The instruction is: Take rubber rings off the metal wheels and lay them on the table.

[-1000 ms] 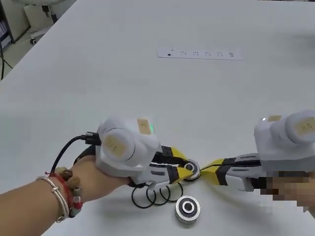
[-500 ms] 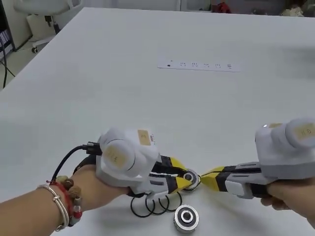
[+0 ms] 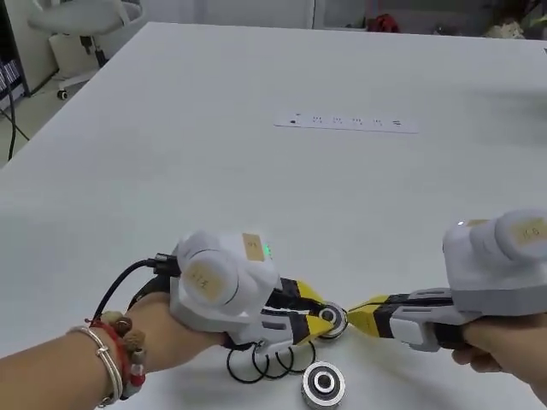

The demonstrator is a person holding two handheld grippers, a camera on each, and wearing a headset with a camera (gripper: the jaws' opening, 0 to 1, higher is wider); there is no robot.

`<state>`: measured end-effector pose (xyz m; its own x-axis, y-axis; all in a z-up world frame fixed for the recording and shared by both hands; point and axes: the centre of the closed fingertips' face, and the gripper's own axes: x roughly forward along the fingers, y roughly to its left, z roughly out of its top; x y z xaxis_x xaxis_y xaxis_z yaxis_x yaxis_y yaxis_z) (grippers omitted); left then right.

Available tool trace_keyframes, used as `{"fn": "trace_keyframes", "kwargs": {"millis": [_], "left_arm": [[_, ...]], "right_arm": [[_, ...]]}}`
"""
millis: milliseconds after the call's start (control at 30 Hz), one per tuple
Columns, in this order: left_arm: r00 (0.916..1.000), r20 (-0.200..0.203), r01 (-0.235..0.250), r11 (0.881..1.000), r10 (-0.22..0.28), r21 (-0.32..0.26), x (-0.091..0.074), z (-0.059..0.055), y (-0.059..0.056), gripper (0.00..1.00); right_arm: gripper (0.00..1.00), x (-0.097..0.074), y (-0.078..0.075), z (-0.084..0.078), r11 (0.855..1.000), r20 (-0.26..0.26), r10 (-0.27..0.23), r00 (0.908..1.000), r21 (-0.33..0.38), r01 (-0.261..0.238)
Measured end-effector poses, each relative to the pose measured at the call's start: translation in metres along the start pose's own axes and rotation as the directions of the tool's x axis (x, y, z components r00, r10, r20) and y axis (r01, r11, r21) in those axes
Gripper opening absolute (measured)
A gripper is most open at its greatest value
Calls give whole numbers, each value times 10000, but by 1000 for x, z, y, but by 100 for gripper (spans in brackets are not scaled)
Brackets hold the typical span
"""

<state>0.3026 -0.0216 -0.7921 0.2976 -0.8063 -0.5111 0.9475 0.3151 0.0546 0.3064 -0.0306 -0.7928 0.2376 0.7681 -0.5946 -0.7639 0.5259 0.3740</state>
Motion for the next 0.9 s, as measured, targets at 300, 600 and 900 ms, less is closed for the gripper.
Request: {"fn": "trace_keyframes", "kwargs": {"millis": [300,600,900], "left_arm": [[9999,-120,-9,9999,10,135,0,0,0,13],[9998,-186,-20,9999,23,159,0,0,0,13],[9998,-182,-4,9998,8,213,0,0,0,13]], "right_arm": [[0,0,0,2,9999,-15,-16,10000,137,16],[0,1,1,3,10000,-40,-38,10000,-12,38],[0,2,4,6,9996,-95,-1,10000,-272,-2]]}}
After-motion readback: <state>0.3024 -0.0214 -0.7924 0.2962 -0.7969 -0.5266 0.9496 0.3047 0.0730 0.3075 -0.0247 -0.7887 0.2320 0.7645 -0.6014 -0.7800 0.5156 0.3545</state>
